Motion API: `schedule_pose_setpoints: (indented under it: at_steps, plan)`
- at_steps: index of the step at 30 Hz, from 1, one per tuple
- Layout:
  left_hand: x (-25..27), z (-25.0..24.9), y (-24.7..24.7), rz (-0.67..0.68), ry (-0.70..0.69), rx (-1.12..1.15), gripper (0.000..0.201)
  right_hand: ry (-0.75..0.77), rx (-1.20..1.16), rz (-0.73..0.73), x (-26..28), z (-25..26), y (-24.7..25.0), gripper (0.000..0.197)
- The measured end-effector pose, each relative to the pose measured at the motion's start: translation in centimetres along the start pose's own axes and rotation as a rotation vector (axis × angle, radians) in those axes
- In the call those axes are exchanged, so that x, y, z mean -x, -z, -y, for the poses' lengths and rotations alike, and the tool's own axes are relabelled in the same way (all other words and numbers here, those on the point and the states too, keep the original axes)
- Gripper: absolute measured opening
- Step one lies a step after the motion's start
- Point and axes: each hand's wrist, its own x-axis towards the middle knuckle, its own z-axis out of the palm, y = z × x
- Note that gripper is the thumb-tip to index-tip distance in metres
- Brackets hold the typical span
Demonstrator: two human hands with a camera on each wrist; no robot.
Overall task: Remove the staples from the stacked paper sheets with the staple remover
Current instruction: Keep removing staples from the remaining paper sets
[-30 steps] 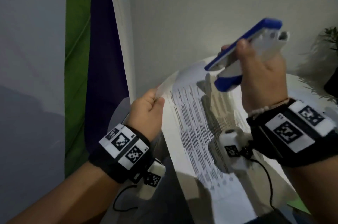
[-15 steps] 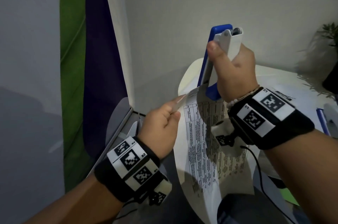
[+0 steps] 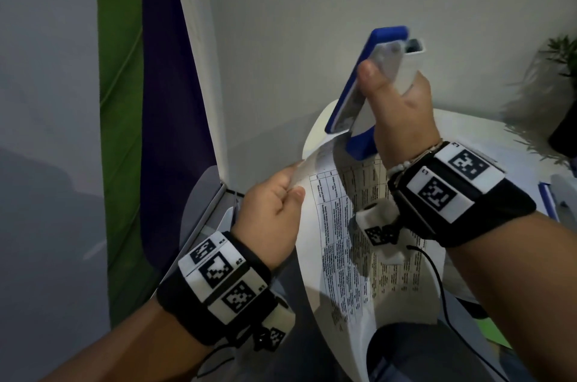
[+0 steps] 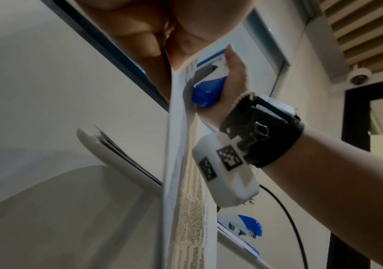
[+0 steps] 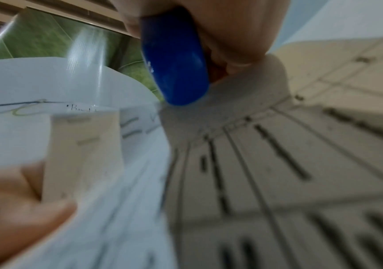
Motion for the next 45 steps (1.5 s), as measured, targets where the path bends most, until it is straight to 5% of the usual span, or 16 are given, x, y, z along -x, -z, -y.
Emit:
schedule_pose_setpoints:
  at_steps: [6,10,14,18,21,24,27,37,41,45]
  plan:
    - [-2.0,-0.8,1.3,-0.235,0.228,0.503,0.03,0.176,-0.2,-0.246,-1.0,2.3,1.5,0.027]
    - [-3.3,-0.1,2.4,-0.363,0.282,0.733,0.034,0.178,0.001,-0.146,-0.6,2.0,2.0,0.02]
    - [-2.6,2.4,1.1,-0.309,0.317,0.481,0.044,0.006,0.422,0.014,0.8,-2.4,2.2,0.03]
    - [-1.5,3.8,0.9,-0.174,0.002,-0.063,0.055,-0.218,0.599,0.085,2.5,-6.5,3.6,0.03]
    - [-1.1,4.8,0.9,-0.053,-0.221,-0.289,0.056,-0.282,0.541,0.031,2.8,-7.8,4.7,0.041]
    - [-1.2,5.4,0.9,-0.016,-0.225,-0.36,0.048,-0.325,0.488,0.015,2.8,-8.1,5.0,0.035]
    - [-1.3,5.9,0.9,0.019,-0.324,-0.534,0.061,-0.34,0.444,-0.041,3.1,-8.2,5.0,0.023]
    - [-1.1,6.7,0.6,0.18,-0.353,-0.628,0.061,-0.327,0.341,-0.092,4.2,-8.9,5.5,0.015]
    - [-0.9,6.0,0.8,0.307,-0.222,-0.637,0.051,-0.326,0.32,-0.098,4.4,-8.9,5.6,0.012]
    - [-0.8,6.1,0.4,0.217,-0.257,-0.565,0.039,-0.317,0.3,-0.11,4.5,-8.7,5.5,0.016]
